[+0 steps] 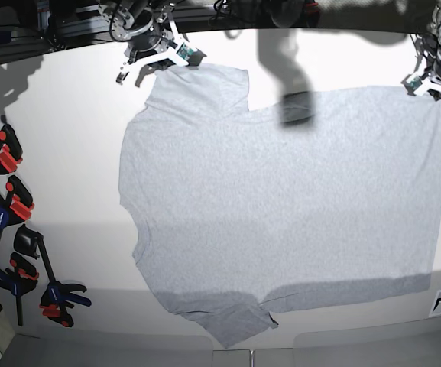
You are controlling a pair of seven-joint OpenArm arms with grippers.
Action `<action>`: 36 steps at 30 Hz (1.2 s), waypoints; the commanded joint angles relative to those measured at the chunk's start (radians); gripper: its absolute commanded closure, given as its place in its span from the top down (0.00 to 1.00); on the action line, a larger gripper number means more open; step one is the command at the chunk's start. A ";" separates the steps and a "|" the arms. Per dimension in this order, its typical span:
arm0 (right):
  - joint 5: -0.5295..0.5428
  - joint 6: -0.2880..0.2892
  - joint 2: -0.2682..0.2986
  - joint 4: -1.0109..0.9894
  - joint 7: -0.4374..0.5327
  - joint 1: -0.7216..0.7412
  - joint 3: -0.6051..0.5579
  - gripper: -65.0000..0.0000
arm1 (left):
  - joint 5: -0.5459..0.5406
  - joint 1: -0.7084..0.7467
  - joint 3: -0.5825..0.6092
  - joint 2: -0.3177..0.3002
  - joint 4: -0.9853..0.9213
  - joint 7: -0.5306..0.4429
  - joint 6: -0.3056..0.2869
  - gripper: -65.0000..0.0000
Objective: Fold the T-shirt properly
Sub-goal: 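Close both grippers on the shirt's shoulder edges, then lift the shoulder edges with both grippers and pull the shirt toward the robot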
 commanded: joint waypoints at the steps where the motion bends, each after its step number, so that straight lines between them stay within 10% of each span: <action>1: -0.019 -0.012 0.011 0.029 0.005 -0.014 0.003 0.00 | -0.020 0.025 0.003 -0.020 0.032 -0.017 -0.032 0.00; 16: -0.195 -0.134 0.077 0.121 -0.040 -0.192 0.003 0.00 | 0.092 0.109 0.003 -0.067 0.124 0.024 0.080 0.00; 36: -0.237 -0.212 0.144 0.222 -0.043 -0.254 0.003 0.00 | 0.503 0.341 0.003 -0.102 0.180 0.090 0.645 0.00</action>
